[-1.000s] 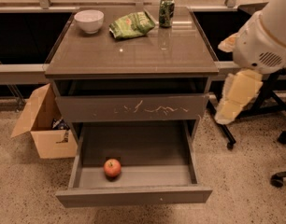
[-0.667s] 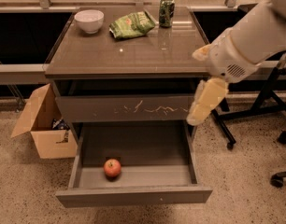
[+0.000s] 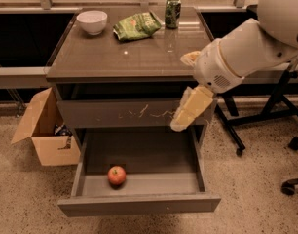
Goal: Pick apple from middle drawer and place on counter
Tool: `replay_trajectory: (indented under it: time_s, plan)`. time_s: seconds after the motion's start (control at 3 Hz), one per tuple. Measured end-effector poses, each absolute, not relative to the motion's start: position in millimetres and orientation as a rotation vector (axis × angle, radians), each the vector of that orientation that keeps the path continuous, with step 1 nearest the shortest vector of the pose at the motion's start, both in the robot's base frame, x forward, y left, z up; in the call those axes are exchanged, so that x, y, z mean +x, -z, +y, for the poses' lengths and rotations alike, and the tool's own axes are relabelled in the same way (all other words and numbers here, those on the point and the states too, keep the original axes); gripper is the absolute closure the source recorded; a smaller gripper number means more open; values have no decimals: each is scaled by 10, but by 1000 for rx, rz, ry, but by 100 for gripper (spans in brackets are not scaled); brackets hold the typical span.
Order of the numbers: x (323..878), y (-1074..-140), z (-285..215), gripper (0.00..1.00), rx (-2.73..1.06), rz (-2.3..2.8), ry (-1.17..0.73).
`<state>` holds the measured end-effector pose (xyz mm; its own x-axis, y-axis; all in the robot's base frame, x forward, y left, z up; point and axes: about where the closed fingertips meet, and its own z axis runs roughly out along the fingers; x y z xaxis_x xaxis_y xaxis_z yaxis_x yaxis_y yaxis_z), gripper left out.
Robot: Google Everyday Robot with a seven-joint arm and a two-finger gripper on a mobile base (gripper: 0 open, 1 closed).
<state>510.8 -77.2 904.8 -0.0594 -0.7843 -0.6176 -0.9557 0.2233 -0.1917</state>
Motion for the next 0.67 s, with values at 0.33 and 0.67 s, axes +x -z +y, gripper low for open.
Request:
replay_trajectory:
  time_s: [0.33,0.67]
  plan:
    - [5108,-8981,-710,0,-1614,1875,-379]
    - [5110,-8650,-514,0,-1647,1840,-446]
